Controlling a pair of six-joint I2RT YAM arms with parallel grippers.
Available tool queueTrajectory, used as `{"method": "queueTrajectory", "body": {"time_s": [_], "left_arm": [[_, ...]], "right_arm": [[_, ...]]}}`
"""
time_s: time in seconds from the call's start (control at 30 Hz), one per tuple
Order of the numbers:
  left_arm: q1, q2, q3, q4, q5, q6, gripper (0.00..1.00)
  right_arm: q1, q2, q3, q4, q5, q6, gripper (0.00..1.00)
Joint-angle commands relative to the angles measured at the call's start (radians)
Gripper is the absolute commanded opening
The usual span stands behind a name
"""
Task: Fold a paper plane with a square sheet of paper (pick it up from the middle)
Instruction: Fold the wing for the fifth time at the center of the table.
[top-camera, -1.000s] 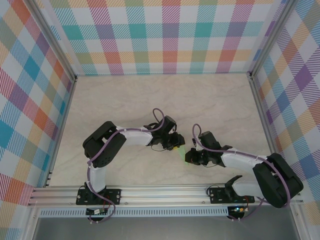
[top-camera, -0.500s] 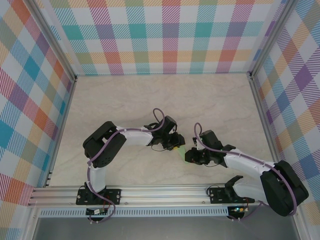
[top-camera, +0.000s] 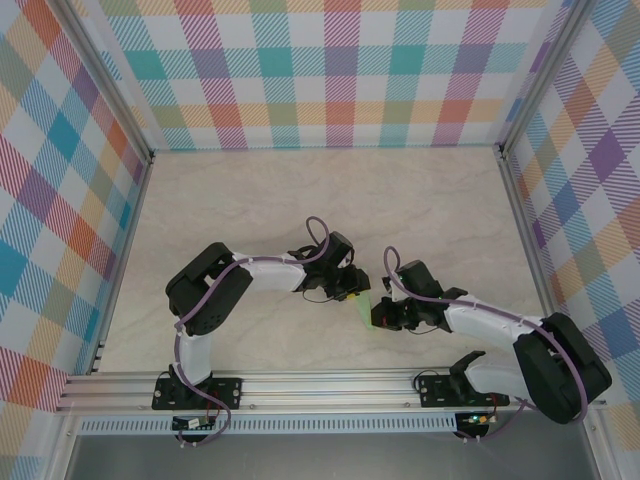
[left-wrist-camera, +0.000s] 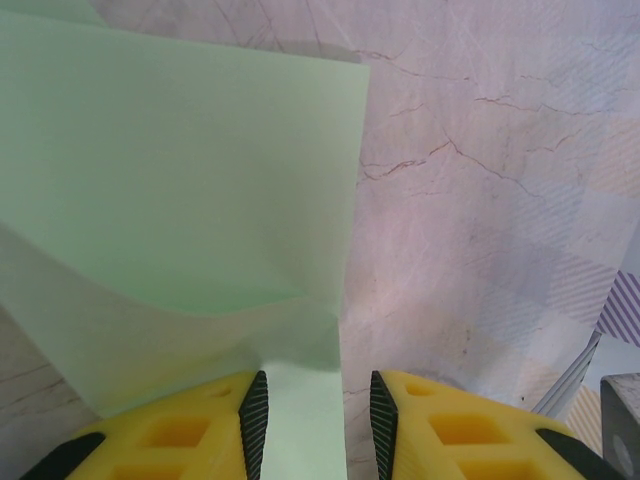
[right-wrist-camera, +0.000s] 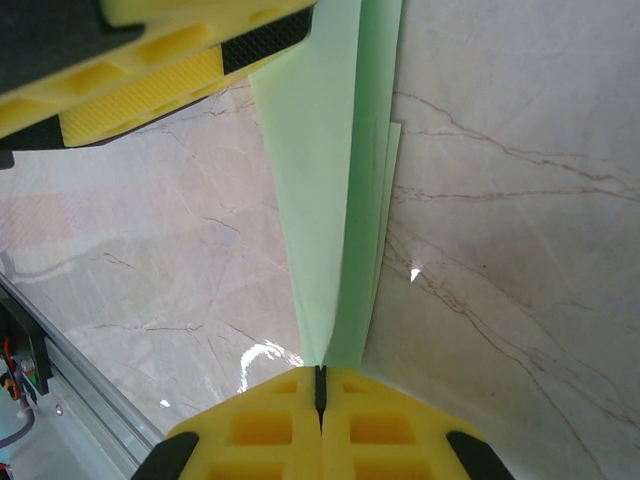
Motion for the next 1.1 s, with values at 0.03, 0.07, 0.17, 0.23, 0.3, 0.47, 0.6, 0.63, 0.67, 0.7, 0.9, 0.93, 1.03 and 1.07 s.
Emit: {"method": "queueTrajectory", "body": {"time_s": [0.03,0.07,0.17,0.23,0.3,0.47,0.6,0.63,0.67,0.7,0.9,0.93,1.03,1.07], "left_arm": [[-0.011,0.024,0.008,-0.039,-0.015,0.005,0.35],[-0.012,0.025,0.008,-0.038,-0.015,0.002,0.35],[-0.012,0.026,0.004,-0.034,-0.018,-0.007,0.35],[-0.011,0.025,-0.003,-0.032,-0.021,-0.012,0.34],[-0.012,0.025,-0.006,-0.031,-0.025,-0.016,0.34],[-0.012,0.02,-0.017,-0.033,-0.035,-0.027,0.33],[-0.013,0.02,-0.017,-0.031,-0.034,-0.029,0.33],[-0.012,0.02,-0.017,-0.032,-0.034,-0.029,0.33],[-0.013,0.02,-0.019,-0.032,-0.034,-0.029,0.33],[-0.012,0.018,-0.019,-0.033,-0.034,-0.029,0.33],[-0.012,0.018,-0.023,-0.029,-0.028,-0.025,0.33],[-0.012,0.018,-0.024,-0.028,-0.028,-0.027,0.33],[-0.012,0.02,-0.021,-0.025,-0.023,-0.027,0.33],[-0.012,0.023,-0.019,-0.024,-0.022,-0.027,0.33]], "right_arm": [[0.021,0.016,0.017,-0.033,-0.035,-0.041,0.04],[0.031,0.021,0.021,-0.035,-0.031,-0.043,0.04],[0.056,0.047,0.035,-0.046,0.001,-0.034,0.05],[0.077,0.074,0.049,-0.052,0.018,-0.03,0.05],[0.106,0.104,0.07,-0.072,0.067,-0.021,0.04],[0.166,0.149,0.091,-0.112,0.177,0.003,0.05],[0.192,0.139,0.09,-0.107,0.202,0.028,0.11],[0.192,0.127,0.088,-0.109,0.208,0.035,0.12],[0.192,0.109,0.087,-0.117,0.216,0.041,0.13],[0.193,0.09,0.086,-0.124,0.22,0.045,0.13],[0.192,-0.032,0.071,-0.132,0.22,0.093,0.33],[0.192,-0.039,0.068,-0.127,0.219,0.095,0.35],[0.193,-0.033,0.06,-0.126,0.222,0.088,0.38],[0.194,-0.03,0.06,-0.129,0.227,0.084,0.39]]}}
